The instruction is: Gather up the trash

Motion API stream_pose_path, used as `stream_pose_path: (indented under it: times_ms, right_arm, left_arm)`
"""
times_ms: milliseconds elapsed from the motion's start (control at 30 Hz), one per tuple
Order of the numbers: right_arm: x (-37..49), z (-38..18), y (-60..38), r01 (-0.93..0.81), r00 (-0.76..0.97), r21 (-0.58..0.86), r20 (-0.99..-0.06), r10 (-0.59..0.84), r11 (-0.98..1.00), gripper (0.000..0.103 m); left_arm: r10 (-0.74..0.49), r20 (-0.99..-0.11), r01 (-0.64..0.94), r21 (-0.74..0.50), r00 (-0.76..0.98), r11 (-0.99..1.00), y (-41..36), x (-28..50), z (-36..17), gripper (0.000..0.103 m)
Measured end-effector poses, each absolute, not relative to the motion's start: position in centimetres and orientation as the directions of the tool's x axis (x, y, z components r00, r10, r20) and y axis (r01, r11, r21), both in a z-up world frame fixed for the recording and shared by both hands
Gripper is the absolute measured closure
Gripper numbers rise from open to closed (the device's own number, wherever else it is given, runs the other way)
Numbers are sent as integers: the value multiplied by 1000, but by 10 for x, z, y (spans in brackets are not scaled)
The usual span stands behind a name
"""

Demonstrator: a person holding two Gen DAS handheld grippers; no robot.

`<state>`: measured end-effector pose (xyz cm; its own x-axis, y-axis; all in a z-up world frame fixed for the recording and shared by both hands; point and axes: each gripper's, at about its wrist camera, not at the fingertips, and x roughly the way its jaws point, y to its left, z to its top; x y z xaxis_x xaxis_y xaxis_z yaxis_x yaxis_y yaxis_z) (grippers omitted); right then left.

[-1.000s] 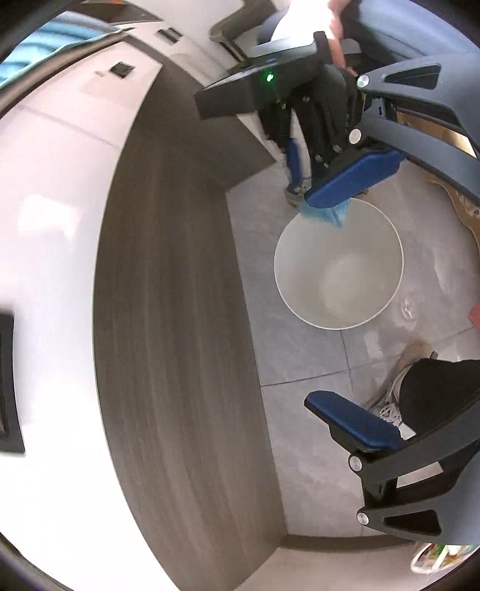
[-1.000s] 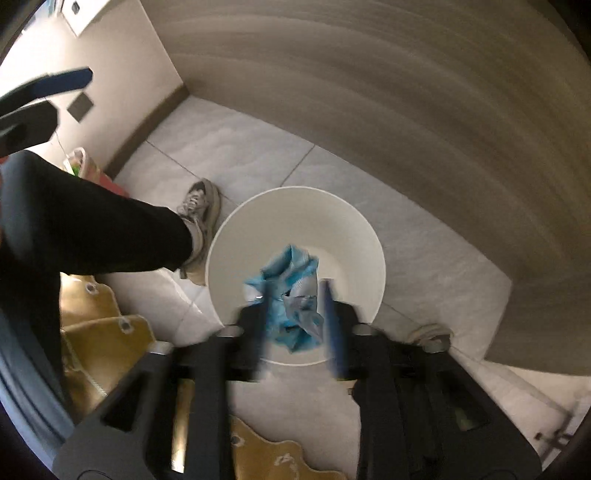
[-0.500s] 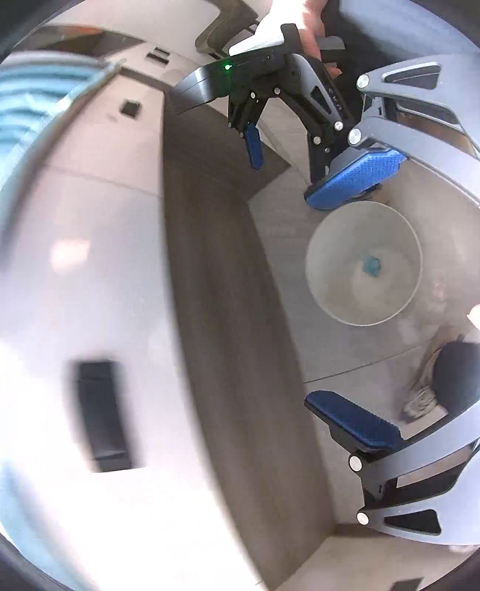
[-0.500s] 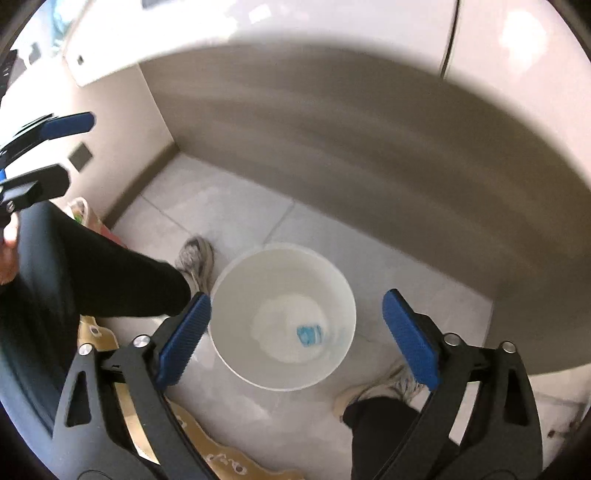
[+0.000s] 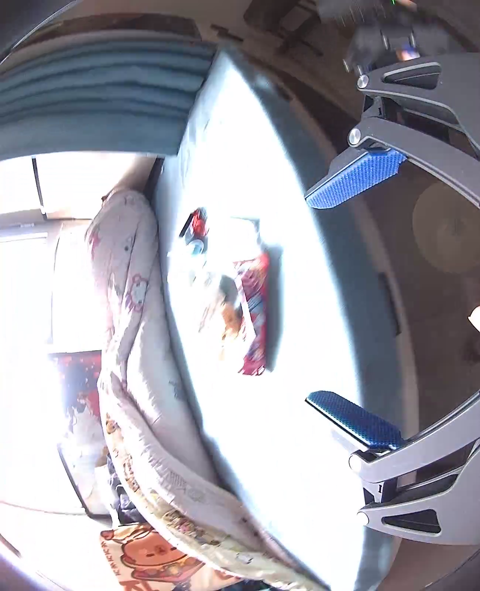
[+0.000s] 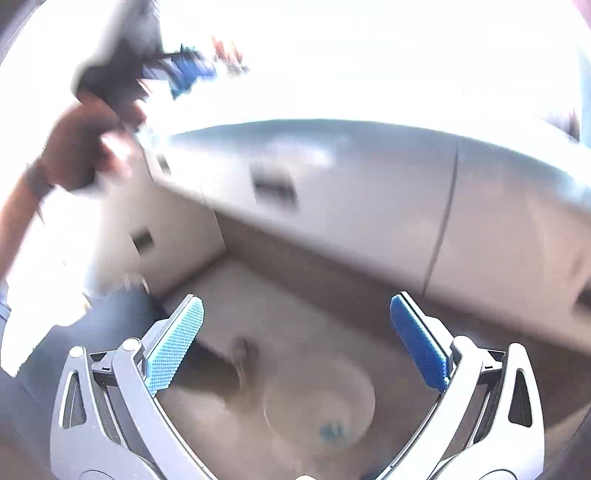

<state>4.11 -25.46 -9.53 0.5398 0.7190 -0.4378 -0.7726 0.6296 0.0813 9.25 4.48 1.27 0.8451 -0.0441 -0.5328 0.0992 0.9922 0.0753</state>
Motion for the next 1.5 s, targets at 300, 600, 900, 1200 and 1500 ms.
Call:
stream_pose_path:
  times_ms: [300,600,900,1200,1500]
  right_arm:
    - [97,34,-259,-653,740,-157,-339,581,741,5]
    - [119,23,-252,-684,666,0,-408,624,730,5]
    - [175,32,-217,-676,623,3,-532,574,737,5]
    - [250,14,-169,-703,512,17,-683,522,711,5]
    - [277,11,-147,-691,468,60,-722,510,720,5]
  left_arm:
    - [-115,-637,87,-74,762,993,74,186,6,6]
    - [-136,-672,86,-106,728,991,76,227,-6,6]
    - [-166,-639,107,-130,751,986,85,223,-16,38]
    - [-163,-607,120,-111,778,987,107,208,-7,103]
    - [-141,-595,120,-75,791,990,115,205,-23,103]
